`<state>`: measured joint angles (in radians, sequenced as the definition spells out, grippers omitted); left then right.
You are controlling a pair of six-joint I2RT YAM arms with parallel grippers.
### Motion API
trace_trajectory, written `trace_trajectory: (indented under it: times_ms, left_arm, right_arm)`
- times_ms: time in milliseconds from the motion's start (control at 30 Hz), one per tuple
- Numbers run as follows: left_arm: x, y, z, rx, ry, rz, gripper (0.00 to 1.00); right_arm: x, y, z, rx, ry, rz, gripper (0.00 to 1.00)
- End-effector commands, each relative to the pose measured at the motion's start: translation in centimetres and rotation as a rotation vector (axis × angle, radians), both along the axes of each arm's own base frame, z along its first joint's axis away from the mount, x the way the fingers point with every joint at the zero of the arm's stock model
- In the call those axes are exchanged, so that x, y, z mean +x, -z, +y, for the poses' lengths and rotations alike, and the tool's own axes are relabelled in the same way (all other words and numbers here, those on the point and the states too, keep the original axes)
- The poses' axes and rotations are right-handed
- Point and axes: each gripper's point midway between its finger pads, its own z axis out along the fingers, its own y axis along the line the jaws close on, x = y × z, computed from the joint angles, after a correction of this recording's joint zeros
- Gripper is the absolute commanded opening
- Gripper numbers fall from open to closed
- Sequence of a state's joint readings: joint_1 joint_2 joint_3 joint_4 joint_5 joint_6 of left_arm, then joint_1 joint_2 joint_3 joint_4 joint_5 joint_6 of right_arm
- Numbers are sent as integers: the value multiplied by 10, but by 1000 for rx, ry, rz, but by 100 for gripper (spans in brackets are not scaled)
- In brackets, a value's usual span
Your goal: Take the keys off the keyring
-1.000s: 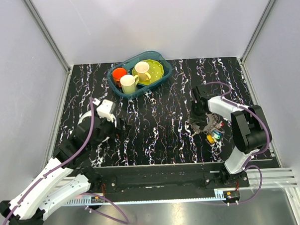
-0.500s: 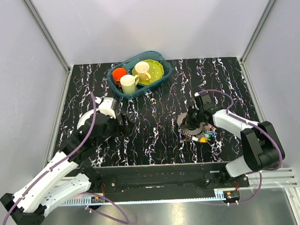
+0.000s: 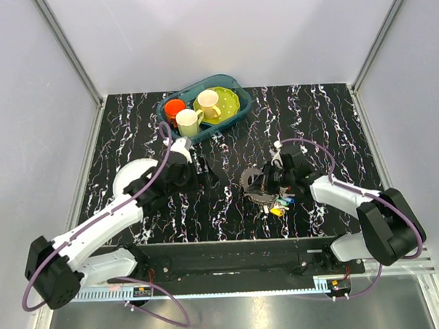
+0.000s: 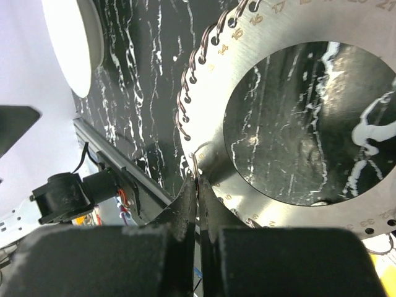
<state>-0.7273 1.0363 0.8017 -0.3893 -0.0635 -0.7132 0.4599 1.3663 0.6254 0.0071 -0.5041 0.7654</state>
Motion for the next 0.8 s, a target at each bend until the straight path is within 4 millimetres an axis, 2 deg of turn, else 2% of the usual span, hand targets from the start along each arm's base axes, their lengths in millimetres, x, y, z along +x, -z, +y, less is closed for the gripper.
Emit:
trace_trajectory:
  times_ms: [0, 33, 167, 200, 267, 300, 467, 600, 767]
  left_arm:
    - [19, -20, -45, -176, 43, -10, 84]
    - [21, -9, -52, -171, 52, 25, 84]
    - [32, 5, -77, -199, 105, 61, 79]
    - [34, 15, -82, -189, 112, 83, 78]
    - [38, 17, -92, -210, 129, 91, 76]
    - [40, 27, -95, -203, 124, 118, 75]
    - [44, 35, -110, -248, 156, 126, 74]
    - [44, 50, -115, -247, 168, 156, 74]
    - [44, 57, -121, -256, 192, 171, 67]
  right_arm:
    - [-3, -28, 18, 127, -46, -84, 0]
    - [-3, -31, 20, 141, -50, -100, 0]
    - [-8, -35, 22, 172, -59, -127, 0]
    - [-11, -34, 22, 180, -70, -125, 0]
    - [-12, -40, 24, 203, -82, -153, 0]
    - [-13, -39, 23, 207, -76, -153, 0]
    - [-12, -43, 23, 216, -74, -178, 0]
    - [-12, -43, 25, 229, -79, -176, 0]
    - [-12, -41, 25, 230, -86, -181, 0]
